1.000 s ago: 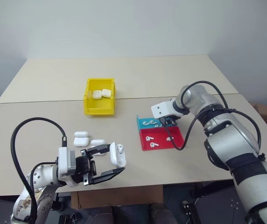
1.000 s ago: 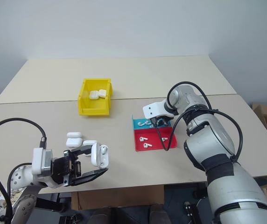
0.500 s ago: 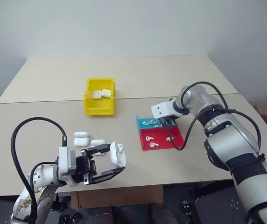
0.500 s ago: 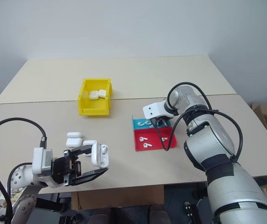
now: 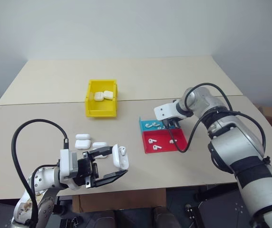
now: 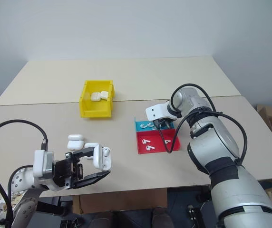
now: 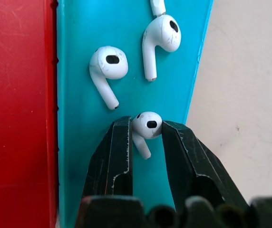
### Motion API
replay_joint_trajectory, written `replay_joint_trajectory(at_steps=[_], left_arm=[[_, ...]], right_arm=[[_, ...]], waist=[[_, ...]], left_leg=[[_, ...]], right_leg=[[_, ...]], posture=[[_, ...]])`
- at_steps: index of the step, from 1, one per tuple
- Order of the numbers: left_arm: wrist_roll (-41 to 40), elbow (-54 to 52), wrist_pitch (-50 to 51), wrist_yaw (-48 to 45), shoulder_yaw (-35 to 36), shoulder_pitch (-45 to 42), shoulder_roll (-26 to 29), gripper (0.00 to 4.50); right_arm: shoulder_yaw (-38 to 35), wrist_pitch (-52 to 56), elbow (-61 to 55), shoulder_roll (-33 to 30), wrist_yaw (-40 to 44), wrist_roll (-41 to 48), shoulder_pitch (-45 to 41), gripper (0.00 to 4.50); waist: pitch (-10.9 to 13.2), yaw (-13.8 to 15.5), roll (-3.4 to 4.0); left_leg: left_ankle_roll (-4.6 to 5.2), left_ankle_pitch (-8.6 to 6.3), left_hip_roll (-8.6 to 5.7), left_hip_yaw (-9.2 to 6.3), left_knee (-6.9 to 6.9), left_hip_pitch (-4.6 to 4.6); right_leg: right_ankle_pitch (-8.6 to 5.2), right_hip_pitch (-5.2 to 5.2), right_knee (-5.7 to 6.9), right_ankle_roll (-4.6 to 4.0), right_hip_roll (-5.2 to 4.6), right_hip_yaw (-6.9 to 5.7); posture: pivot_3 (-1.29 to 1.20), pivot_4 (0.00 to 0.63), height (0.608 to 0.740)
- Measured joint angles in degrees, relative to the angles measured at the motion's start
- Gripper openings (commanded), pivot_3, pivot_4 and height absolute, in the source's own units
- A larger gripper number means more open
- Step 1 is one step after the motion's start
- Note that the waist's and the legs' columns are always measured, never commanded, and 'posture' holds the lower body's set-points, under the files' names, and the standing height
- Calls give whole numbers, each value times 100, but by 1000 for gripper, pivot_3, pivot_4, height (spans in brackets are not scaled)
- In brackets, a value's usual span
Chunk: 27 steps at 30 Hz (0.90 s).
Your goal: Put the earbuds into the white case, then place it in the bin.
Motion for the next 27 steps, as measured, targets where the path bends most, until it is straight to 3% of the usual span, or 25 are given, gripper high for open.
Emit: replay_joint_trajectory(at_steps=[8,12,16,17,21,27], left_arm=[[-32,11,25,-15,-9,-222,0,2789],[-150,143,51,-60,-17,-525,0,2789],[-301,240,195,-11,-70,-949,-43,2789],[-435,232,340,70,-108,-1137,-64,2789],[-678,233,728,232,-165,-1561,-64,2789],[-887,304,1221,334,-353,-2206,-171,2789]], right_arm=[[-869,268,-535,-455,629,857,0,1105],[-1653,1128,-1492,-813,967,1652,193,1105],[-2923,3504,-3677,-1052,1006,3094,907,1105],[-3463,4467,-4717,-1117,906,3710,1311,1105],[-4630,6673,-7086,-1169,367,5274,2203,1105],[-6103,7756,-9661,-560,-631,7502,3798,1105]], waist=[[0,16,1],[1,26,1],[1,64,1],[1,105,1],[0,181,1],[-4,167,3]], left_leg=[[0,0,0,0,0,-1],[0,0,0,-1,0,-2],[1,0,0,-5,1,-8],[1,0,0,-10,2,-12],[1,0,0,-13,9,-10],[1,0,-1,-13,21,-5]], right_leg=[[0,2,-1,0,-1,-1],[0,4,-1,0,-1,-1],[0,1,0,0,-1,-3],[0,3,-1,1,-1,-7],[0,8,0,2,0,-9],[-1,18,2,4,4,-5]], posture=[[0,150,740],[0,150,740],[0,150,740],[0,150,740],[0,150,740],[0,150,740]])
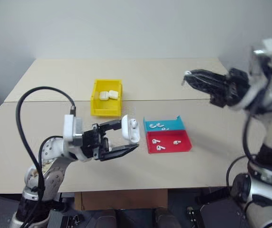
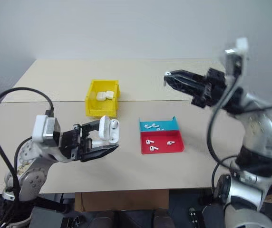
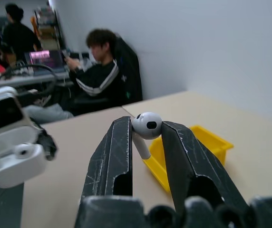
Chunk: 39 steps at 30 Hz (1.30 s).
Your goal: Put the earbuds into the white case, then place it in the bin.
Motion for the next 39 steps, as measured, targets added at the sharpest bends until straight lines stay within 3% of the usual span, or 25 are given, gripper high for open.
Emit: replay_joint_trajectory(at_steps=[6,11,21,26,39], left_arm=[[-52,0,223,107,-194,-293,-290,2789],[-53,8,373,103,-235,-373,-359,2789],[-45,346,439,-58,-305,-435,-579,2789],[28,606,385,-196,-319,-453,-679,2789],[90,733,328,-289,-337,-508,-804,2789]], right_arm=[[-185,117,-1150,245,-1281,1759,582,1105],[346,126,-1414,162,-2322,2831,663,1105],[960,-56,-1427,-548,-2752,3430,1046,1105],[1183,-236,-1453,-608,-2884,3817,1191,1105],[1820,-681,-1435,-617,-2788,3688,1339,1105]], waist=[[-2,-34,4],[-2,-35,4],[-3,4,3],[-3,2,2],[-3,5,2]], left_leg=[[1,0,4,-4,1,4],[1,0,4,-4,7,1],[3,-1,4,-5,18,-5],[4,-2,4,-7,19,-7],[5,-2,4,-7,21,-8]], right_leg=[[0,0,6,0,13,5],[0,1,5,0,12,7],[0,2,1,1,13,5],[-1,2,1,1,14,6],[-1,1,0,2,14,6]], posture=[[0,150,740],[0,150,740],[0,150,740],[0,150,740],[0,150,740]])
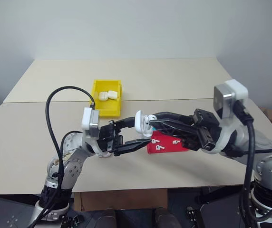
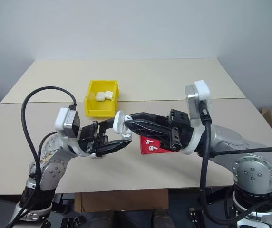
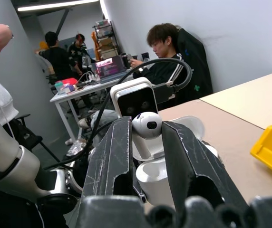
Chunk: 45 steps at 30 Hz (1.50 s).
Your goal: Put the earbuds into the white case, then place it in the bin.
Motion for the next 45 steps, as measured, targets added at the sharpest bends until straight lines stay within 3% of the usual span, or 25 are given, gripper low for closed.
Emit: replay_joint_trajectory(at_steps=[24,29,40,44,45], left_arm=[[117,-16,-43,-42,-4,1,-136,2789],[119,-15,-65,-40,-4,1,-138,2789],[143,14,-162,-165,-4,1,-124,2789],[243,190,-240,-246,-3,1,-123,2789],[272,250,-257,-265,-12,-28,-124,2789]], right_arm=[[220,-255,13,-160,400,-479,216,1105],[239,-304,-39,-194,573,-569,224,2666],[14,-532,-18,-380,989,-640,491,2666],[-281,-622,319,-737,1413,-635,427,2666],[-263,-623,458,-898,1500,-752,283,2495]], waist=[[0,2,0],[0,2,0],[0,7,0],[0,7,0],[0,-3,0]], left_leg=[[0,0,0,0,0,0],[0,0,0,0,0,0],[0,0,0,0,1,0],[0,0,0,0,3,1],[0,0,-1,3,4,1]], right_leg=[[0,0,-1,1,0,0],[-1,0,-1,1,0,0],[-1,1,-3,1,0,0],[-1,4,-2,1,0,-1],[0,1,-2,2,0,2]], posture=[[0,150,740],[0,150,740],[0,150,740],[0,150,740],[0,150,740]])
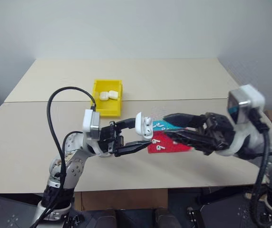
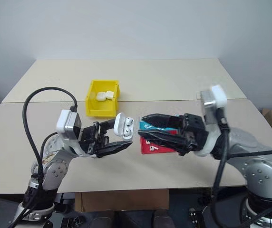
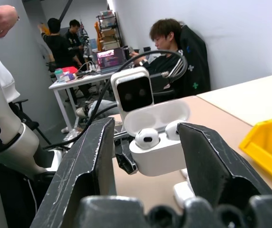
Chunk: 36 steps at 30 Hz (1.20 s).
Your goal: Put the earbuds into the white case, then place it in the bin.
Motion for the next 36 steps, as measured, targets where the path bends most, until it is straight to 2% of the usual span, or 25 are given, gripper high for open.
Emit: replay_joint_trajectory(at_steps=[3,7,8,12,19,23,36], left_arm=[[100,222,-64,-70,-47,-190,-8,2789],[231,492,-155,-161,-105,-378,-27,2789],[297,540,-170,-193,-117,-401,-33,2789],[414,670,-252,-190,-175,-505,-59,2789],[538,850,-390,-177,-177,-565,-211,2789],[592,859,-436,-110,-186,-578,-296,2789],[836,1112,-652,37,-185,-634,-364,2789]], right_arm=[[99,-18,739,-594,240,-614,-1053,1707],[610,332,1600,-723,639,-804,-2537,261],[816,588,1821,-732,638,-821,-2979,75],[1419,1424,2208,-552,605,-885,-4049,75],[1968,2450,2563,304,1,-1132,-4879,75],[2054,2797,2716,566,-274,-1298,-4967,75],[2398,2881,1940,381,99,-1937,-4544,75]], waist=[[0,-20,0],[-1,-41,4],[-1,-48,5],[-2,-10,5],[-2,20,5],[-2,28,5],[-2,-5,5]], left_leg=[[1,1,3,-1,1,4],[2,1,10,1,-2,-2],[2,1,10,1,-2,-4],[5,-2,12,-1,-3,-15],[6,-2,10,0,2,-23],[6,-2,10,-2,2,-27],[6,-2,10,-3,2,-24]], right_leg=[[2,2,-3,0,8,2],[3,-11,-1,-3,16,11],[3,-15,0,-3,16,12],[3,-18,-9,-4,16,6],[5,-21,-5,-4,9,1],[5,-23,-5,-4,9,-2],[5,-24,-2,-4,11,-2]], posture=[[0,150,740],[0,150,740],[0,150,740],[0,150,740],[0,150,740],[0,150,740],[0,150,740]])
